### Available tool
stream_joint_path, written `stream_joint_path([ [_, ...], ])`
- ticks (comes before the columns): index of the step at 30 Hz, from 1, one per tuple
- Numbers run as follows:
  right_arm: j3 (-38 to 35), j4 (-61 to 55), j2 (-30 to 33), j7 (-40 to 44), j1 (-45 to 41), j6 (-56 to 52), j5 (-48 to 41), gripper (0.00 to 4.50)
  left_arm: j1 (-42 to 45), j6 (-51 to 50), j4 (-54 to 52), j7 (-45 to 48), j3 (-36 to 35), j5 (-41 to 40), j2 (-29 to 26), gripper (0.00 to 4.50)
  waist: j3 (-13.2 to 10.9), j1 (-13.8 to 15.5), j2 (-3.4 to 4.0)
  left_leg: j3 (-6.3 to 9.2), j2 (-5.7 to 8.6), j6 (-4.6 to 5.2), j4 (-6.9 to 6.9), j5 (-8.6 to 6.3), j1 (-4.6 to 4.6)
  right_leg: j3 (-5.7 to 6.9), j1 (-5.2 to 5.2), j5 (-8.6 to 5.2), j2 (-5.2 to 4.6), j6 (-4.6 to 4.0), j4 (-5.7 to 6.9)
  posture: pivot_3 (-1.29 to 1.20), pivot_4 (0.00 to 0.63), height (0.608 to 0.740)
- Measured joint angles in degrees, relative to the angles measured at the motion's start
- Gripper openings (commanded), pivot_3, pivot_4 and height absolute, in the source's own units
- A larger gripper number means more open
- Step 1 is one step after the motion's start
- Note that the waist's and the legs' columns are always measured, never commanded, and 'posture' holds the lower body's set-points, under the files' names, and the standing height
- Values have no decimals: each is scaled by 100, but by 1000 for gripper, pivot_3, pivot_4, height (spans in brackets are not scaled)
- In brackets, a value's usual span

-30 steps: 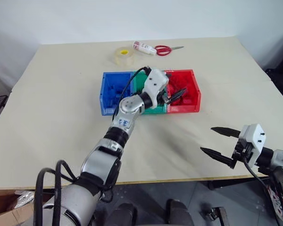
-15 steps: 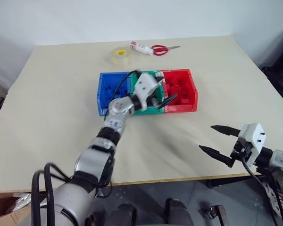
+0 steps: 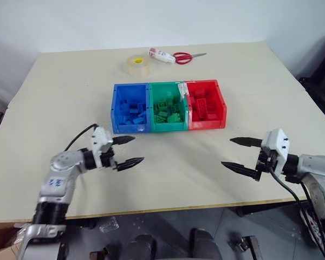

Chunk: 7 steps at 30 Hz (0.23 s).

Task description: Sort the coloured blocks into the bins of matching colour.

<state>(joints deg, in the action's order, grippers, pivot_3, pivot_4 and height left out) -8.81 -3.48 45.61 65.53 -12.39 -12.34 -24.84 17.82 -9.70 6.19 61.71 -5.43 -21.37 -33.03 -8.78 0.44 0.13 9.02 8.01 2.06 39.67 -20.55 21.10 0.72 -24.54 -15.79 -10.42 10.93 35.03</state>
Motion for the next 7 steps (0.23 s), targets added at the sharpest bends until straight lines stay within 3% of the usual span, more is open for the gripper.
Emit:
stream_joint_path([
  [7, 211, 665, 19, 387, -438, 202, 221, 4500, -204, 121, 67, -20, -483, -89, -345, 4484, 1, 30, 2, -3, -1, -1, -1, -1, -1, 1, -1, 0, 0, -1, 0, 0, 150, 740],
])
